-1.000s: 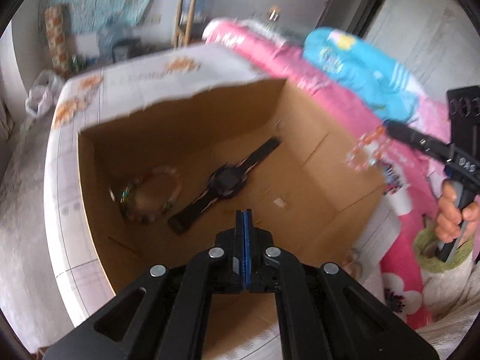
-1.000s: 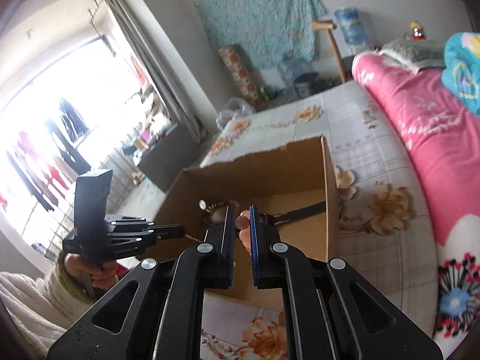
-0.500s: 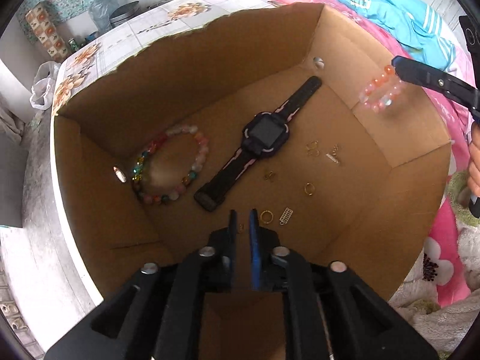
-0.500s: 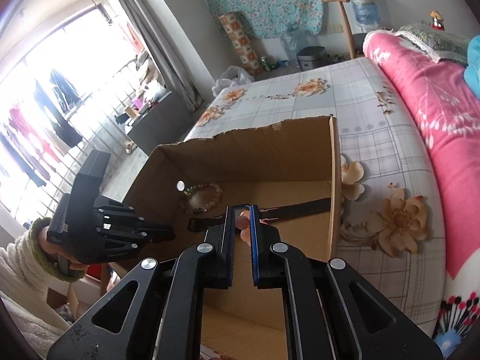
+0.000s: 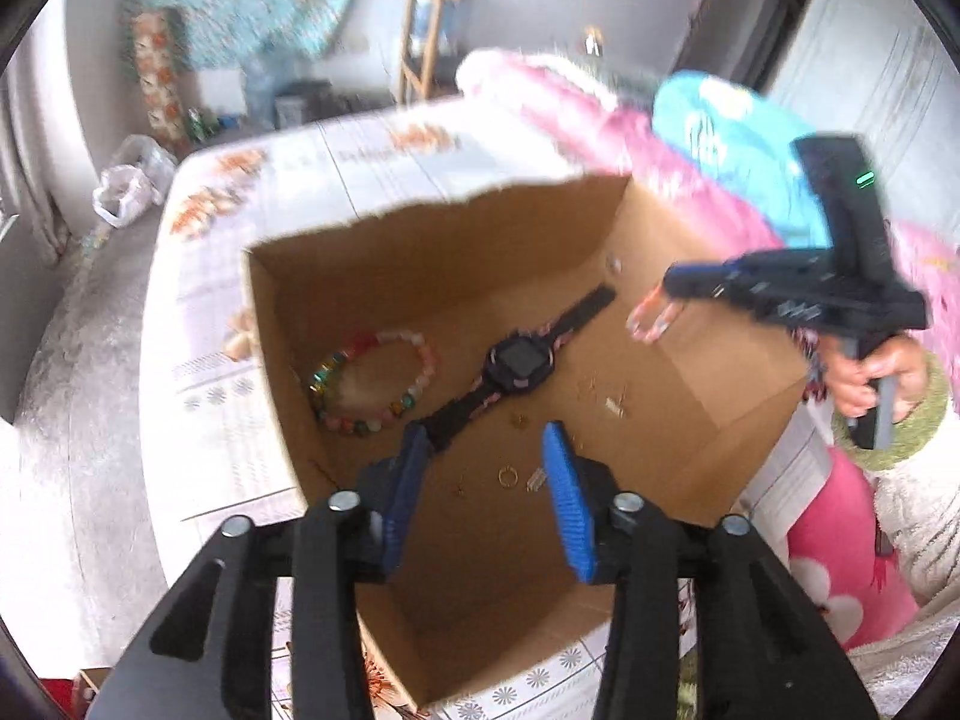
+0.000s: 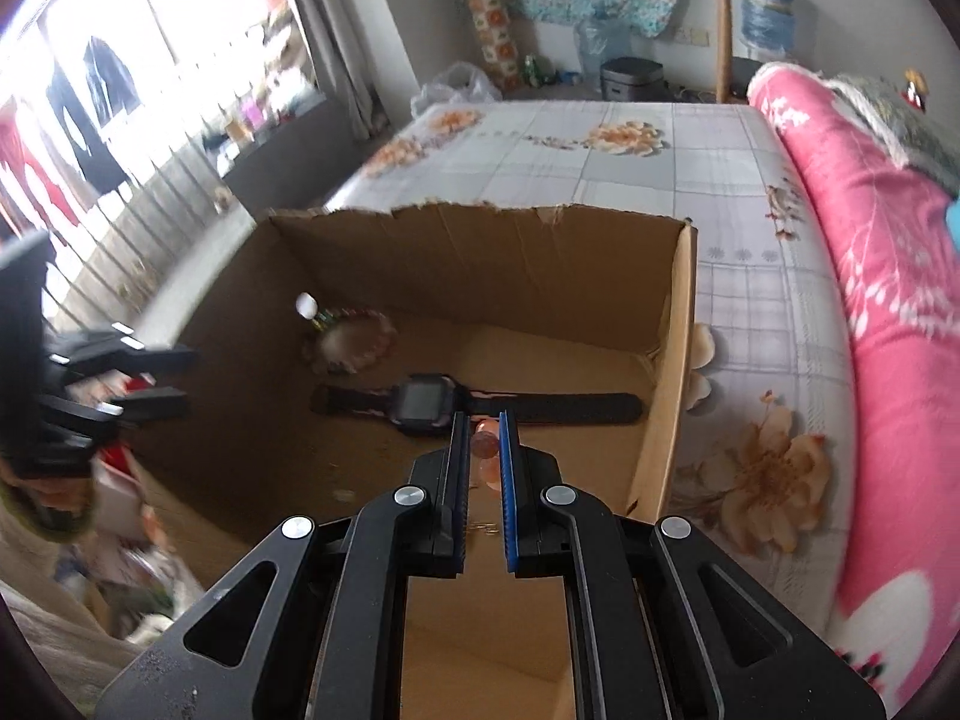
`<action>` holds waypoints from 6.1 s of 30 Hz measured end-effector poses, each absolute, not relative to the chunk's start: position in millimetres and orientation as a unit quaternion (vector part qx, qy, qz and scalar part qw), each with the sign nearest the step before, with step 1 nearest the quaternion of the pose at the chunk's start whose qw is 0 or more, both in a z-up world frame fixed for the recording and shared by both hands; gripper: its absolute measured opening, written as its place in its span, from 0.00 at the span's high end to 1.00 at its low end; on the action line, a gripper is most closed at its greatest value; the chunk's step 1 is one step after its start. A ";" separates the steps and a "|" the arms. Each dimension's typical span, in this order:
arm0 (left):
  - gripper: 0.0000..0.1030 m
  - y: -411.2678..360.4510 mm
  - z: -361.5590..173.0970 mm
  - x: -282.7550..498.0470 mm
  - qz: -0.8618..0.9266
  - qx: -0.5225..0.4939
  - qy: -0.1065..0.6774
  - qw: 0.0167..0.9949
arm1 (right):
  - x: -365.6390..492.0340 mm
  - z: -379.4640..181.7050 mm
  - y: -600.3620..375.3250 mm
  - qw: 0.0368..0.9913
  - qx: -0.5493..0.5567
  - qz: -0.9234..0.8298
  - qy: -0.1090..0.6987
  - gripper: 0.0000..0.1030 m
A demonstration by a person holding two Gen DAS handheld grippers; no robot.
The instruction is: Organize jewelry
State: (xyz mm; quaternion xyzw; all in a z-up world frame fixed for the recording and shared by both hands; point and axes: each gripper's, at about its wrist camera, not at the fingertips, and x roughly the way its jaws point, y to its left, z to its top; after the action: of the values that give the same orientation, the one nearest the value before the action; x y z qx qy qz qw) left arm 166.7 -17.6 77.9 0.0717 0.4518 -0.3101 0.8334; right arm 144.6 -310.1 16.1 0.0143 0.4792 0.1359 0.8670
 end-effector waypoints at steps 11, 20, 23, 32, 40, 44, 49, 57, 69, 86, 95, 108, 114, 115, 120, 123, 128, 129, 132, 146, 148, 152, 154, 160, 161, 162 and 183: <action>0.31 14.6 92.8 128.2 -0.286 0.022 0.386 0.877 | 124.9 26.4 -311.1 0.871 -0.032 0.087 0.483 0.90; 0.15 9.2 99.4 93.0 -0.286 0.029 0.339 0.896 | 54.6 58.5 -317.9 0.901 0.081 0.068 0.420 0.85; 0.06 7.0 103.8 81.1 -0.278 0.028 0.320 0.905 | 31.4 62.1 -313.4 0.905 0.120 0.068 0.402 0.78; 0.05 7.1 111.1 61.6 -0.213 0.023 0.304 0.928 | -22.8 71.8 -270.9 0.927 0.137 0.029 0.348 0.38; 0.05 6.6 105.4 53.6 -0.142 0.039 0.315 0.938 | -29.4 52.4 -248.1 0.920 0.091 -0.024 0.379 0.20; 0.05 3.1 99.1 54.9 -0.126 0.054 0.334 0.932 | -29.5 50.2 -244.2 0.921 0.082 -0.031 0.379 0.14; 0.05 -7.2 86.4 59.4 -0.120 0.065 0.364 0.921 | -24.4 45.5 -239.8 0.917 0.059 -0.052 0.390 0.08; 0.05 -21.4 62.4 69.4 -0.090 0.061 0.438 0.892 | -8.4 18.9 -239.3 0.890 0.040 -0.072 0.448 0.08; 0.05 -29.3 43.8 88.5 -0.064 0.064 0.490 0.867 | 12.3 -3.5 -245.7 0.864 0.058 -0.083 0.494 0.08; 0.05 -34.9 36.4 97.6 -0.055 0.059 0.508 0.858 | 19.6 -3.3 -250.0 0.862 0.060 -0.094 0.494 0.08; 0.05 -33.8 36.7 97.6 -0.054 0.055 0.509 0.857 | 19.1 -2.1 -249.9 0.863 0.056 -0.097 0.492 0.08; 0.05 -34.8 38.2 98.1 -0.054 0.053 0.509 0.858 | 20.1 -1.7 -250.8 0.863 0.057 -0.098 0.492 0.08; 0.05 -35.5 39.3 98.0 -0.053 0.052 0.509 0.858 | 20.3 -2.2 -251.8 0.863 0.057 -0.097 0.493 0.08; 0.05 -35.4 39.0 98.1 -0.053 0.052 0.508 0.858 | 20.4 -2.2 -251.9 0.863 0.058 -0.097 0.492 0.08; 0.05 -35.0 37.8 99.1 -0.052 0.049 0.511 0.857 | 20.9 -2.5 -252.2 0.863 0.056 -0.098 0.492 0.08; 0.05 -35.9 37.1 99.5 -0.052 0.049 0.512 0.856 | 20.9 -2.2 -251.9 0.863 0.056 -0.098 0.492 0.08; 0.05 -35.3 36.8 99.5 -0.052 0.048 0.513 0.856 | 20.7 -1.7 -252.3 0.863 0.057 -0.100 0.492 0.08; 0.05 -35.2 36.8 99.5 -0.052 0.048 0.512 0.856 | 20.7 -1.7 -252.3 0.863 0.058 -0.100 0.492 0.08; 0.05 -35.4 36.4 99.8 -0.052 0.048 0.513 0.855 | 20.8 -1.7 -253.5 0.863 0.057 -0.099 0.493 0.08; 0.05 -37.2 33.8 101.2 -0.054 0.046 0.520 0.851 | 21.8 -2.9 -254.3 0.861 0.057 -0.098 0.495 0.08; 0.05 -37.3 34.0 101.3 -0.053 0.047 0.520 0.851 | 21.9 -3.3 -254.5 0.861 0.058 -0.098 0.496 0.08; 0.05 -37.0 34.0 101.3 -0.054 0.046 0.520 0.851 | 22.2 -3.8 -254.5 0.861 0.056 -0.097 0.496 0.08; 0.05 -37.1 33.9 101.5 -0.054 0.046 0.521 0.851 | 22.2 -4.5 -253.5 0.861 0.053 -0.098 0.497 0.08; 0.05 -36.8 34.1 102.3 -0.054 0.046 0.521 0.850 | 23.0 -5.2 -251.6 0.860 0.051 -0.097 0.499 0.08; 0.05 -36.8 34.2 102.3 -0.053 0.045 0.521 0.851 | 23.2 -5.0 -251.1 0.860 0.051 -0.095 0.499 0.08; 0.05 -36.7 34.3 102.2 -0.054 0.045 0.521 0.851 | 23.2 -5.0 -251.1 0.860 0.050 -0.095 0.499 0.08; 0.05 -36.1 33.5 101.0 -0.054 0.044 0.523 0.849 | 25.1 -5.7 -246.4 0.860 0.048 -0.095 0.500 0.08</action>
State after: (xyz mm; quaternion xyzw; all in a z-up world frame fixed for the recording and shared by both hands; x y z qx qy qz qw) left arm 101.0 -36.1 33.5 0.0437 0.5231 -0.0538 0.8494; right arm 25.1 -246.4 -5.7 0.0481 0.4997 -0.0950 0.8597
